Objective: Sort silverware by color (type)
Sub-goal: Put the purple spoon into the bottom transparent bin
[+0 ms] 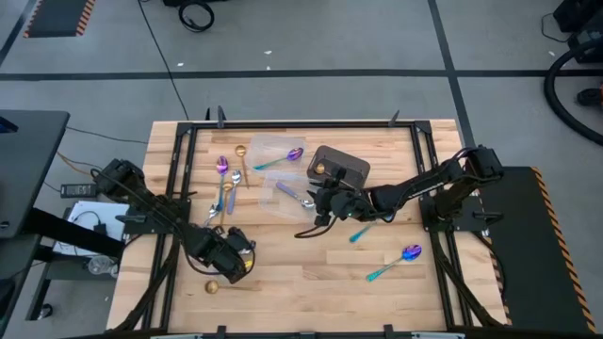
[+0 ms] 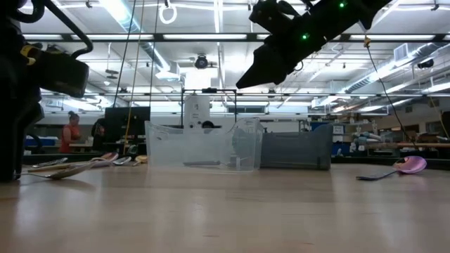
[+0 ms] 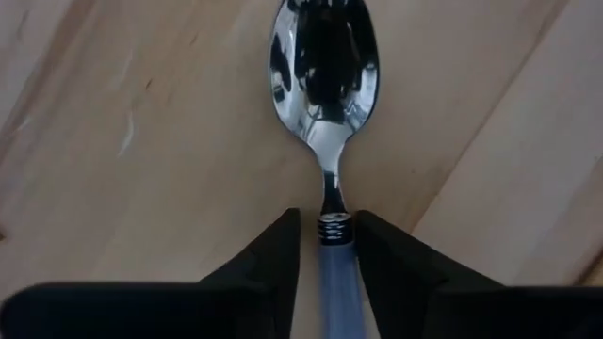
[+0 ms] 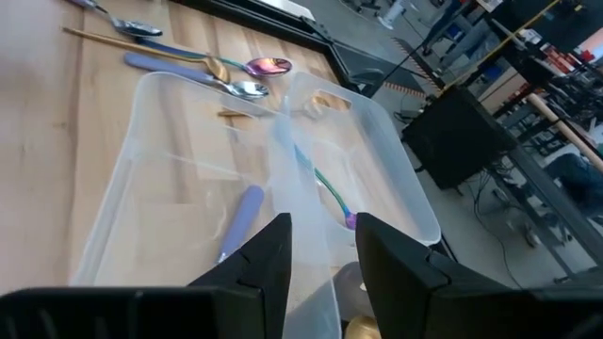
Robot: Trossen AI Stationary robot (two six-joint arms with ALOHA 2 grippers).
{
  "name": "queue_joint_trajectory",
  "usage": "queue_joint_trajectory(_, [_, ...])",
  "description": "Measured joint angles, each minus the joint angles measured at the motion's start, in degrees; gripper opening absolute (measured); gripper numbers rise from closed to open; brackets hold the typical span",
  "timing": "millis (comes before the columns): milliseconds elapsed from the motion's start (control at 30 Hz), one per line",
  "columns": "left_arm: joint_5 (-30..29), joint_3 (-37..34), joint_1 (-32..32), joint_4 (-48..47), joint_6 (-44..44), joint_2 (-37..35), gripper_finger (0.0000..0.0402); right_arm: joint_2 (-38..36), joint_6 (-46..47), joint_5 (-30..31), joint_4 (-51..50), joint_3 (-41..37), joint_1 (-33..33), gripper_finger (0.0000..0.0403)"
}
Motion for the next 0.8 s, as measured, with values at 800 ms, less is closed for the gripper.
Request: queue_joint_trajectory(800, [-3.8,2.5,6.4,-5.4,18.6,-1.2,0.0044,0.0,11.3,0.6,-4.8,0.0,3.5,0.0130])
